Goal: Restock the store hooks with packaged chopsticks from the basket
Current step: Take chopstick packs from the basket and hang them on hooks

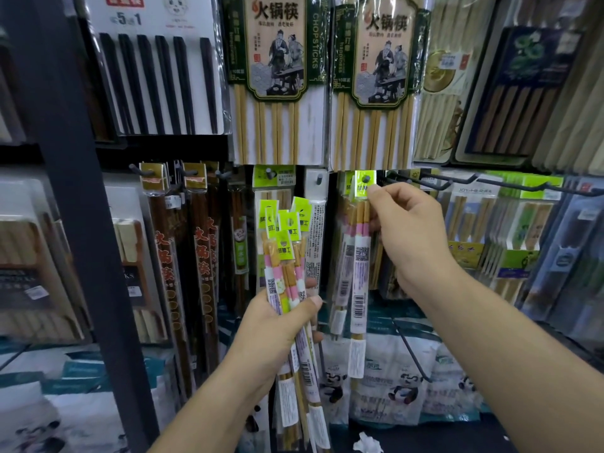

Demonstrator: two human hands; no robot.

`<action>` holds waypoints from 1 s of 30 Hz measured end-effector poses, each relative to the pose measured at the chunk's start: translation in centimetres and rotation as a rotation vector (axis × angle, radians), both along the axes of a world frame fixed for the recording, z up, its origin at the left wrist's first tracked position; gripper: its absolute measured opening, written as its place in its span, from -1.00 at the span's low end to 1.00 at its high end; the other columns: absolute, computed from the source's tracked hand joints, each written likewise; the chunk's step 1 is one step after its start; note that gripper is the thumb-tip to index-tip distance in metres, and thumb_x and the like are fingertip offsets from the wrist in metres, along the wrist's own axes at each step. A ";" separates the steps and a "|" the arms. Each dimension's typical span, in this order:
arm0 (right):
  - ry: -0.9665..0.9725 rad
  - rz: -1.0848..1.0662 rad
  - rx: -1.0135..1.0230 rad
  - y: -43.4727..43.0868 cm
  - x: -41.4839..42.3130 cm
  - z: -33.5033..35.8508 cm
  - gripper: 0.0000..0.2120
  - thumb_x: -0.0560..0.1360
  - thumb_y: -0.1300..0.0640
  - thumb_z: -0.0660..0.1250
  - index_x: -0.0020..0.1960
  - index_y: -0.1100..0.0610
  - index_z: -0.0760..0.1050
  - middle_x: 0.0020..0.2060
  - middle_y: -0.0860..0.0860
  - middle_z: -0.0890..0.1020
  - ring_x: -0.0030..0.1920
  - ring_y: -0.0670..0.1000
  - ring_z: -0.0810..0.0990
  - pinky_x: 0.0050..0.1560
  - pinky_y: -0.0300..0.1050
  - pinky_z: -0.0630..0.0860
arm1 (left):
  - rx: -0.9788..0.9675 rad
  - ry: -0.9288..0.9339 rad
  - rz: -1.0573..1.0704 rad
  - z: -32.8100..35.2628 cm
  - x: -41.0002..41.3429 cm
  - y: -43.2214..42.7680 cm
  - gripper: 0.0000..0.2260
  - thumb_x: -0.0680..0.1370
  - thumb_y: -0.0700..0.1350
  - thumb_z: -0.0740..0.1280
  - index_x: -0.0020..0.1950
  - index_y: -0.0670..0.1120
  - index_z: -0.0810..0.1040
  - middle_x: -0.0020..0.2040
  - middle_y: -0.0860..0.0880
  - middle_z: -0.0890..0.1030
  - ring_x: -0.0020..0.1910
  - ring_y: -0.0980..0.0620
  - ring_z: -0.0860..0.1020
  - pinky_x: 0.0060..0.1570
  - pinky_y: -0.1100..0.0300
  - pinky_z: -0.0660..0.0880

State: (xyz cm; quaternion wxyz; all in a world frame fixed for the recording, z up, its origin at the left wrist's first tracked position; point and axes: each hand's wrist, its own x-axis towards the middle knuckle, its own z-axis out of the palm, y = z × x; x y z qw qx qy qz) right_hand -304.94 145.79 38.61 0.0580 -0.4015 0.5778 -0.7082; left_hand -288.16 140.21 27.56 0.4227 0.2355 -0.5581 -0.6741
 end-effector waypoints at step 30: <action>-0.047 0.139 -0.029 1.0 2.1 -2.4 -0.78 0.63 0.13 0.34 -0.17 0.07 0.63 -0.33 -0.02 0.65 -0.36 -0.15 0.55 -0.37 -0.35 0.45 | 0.074 0.100 0.063 -0.1 -0.7 0.3 -0.89 0.63 -0.22 0.37 0.08 -0.10 0.68 0.05 -0.18 0.73 0.02 -0.16 0.72 -0.01 -0.06 0.67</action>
